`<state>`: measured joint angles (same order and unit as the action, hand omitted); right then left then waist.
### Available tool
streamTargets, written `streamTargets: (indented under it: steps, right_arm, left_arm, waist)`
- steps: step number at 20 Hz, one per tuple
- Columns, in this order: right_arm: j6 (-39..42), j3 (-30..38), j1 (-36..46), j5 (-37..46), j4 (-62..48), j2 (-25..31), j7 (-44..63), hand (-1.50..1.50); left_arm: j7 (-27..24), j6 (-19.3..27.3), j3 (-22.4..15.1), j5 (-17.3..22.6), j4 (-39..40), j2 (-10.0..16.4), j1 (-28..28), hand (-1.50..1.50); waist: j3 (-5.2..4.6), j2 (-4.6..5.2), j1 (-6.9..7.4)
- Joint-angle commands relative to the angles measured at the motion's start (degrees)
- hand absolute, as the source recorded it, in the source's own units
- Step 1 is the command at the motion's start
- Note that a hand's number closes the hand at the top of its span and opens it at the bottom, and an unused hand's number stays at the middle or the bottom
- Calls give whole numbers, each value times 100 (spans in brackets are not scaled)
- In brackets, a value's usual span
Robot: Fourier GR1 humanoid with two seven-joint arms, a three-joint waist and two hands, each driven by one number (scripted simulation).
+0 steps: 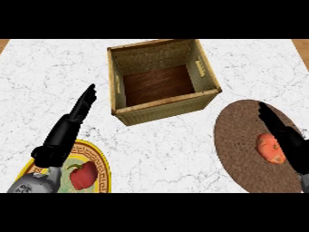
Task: Pick the squash from the placemat and place it in the basket
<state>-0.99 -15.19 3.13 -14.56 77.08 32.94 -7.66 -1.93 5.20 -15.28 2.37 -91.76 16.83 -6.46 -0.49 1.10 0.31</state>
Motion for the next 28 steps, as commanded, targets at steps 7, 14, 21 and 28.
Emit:
streamTargets:
  steps: [7, 14, 21, 28]
  right_arm:
    - [622, 850, -461, -96, 1480, 710, -1743, 150]
    - [-2312, 87, -1242, 1400, 2466, -983, -605, -150]
    - [-3127, 968, -1730, 2966, 2843, 579, 1837, -150]
    - [-1159, 1238, -2079, 3049, 4004, 2470, 4221, -150]
  left_arm:
    - [-158, 749, 832, 549, -83, -562, 657, 0]
    - [7, 731, 855, 595, -260, -628, 634, 0]
    - [148, 900, 931, 530, -408, -602, 647, 0]
    - [147, 821, 844, 553, -447, -646, 697, 0]
  waist:
    - [35, -203, -102]
    - [37, -133, -84]
    - [-21, -152, -236]
    - [-13, -138, -160]
